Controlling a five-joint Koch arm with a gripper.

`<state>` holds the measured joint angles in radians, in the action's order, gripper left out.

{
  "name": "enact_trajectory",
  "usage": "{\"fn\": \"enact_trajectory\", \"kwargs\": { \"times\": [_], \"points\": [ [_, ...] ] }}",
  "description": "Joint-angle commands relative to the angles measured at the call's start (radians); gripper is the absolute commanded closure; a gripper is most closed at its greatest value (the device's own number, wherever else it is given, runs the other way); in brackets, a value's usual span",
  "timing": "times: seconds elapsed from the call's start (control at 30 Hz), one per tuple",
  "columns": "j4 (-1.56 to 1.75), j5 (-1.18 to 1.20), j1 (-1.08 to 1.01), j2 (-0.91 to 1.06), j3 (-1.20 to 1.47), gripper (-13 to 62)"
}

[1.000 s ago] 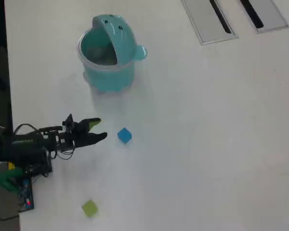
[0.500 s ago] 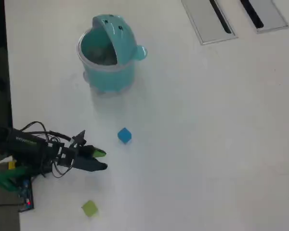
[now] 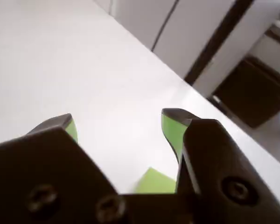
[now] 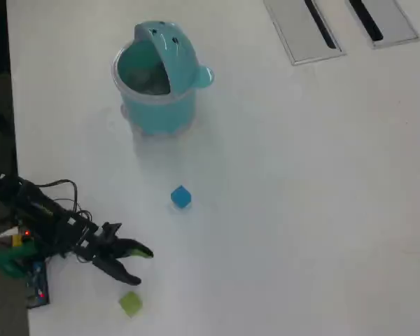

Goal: Grasp RGB lego blocks and put them in the bin one by one.

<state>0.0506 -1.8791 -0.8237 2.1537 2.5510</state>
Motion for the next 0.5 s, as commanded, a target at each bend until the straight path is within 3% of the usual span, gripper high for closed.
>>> {"fn": "enact_trajectory", "kwargs": {
  "times": [0.0, 0.47],
  "points": [
    [-0.060, 0.028, -0.028, 0.012, -0.077, 16.4],
    [-0.549, 0.206, -0.196, -0.040, -0.275, 16.7]
  ]
}}
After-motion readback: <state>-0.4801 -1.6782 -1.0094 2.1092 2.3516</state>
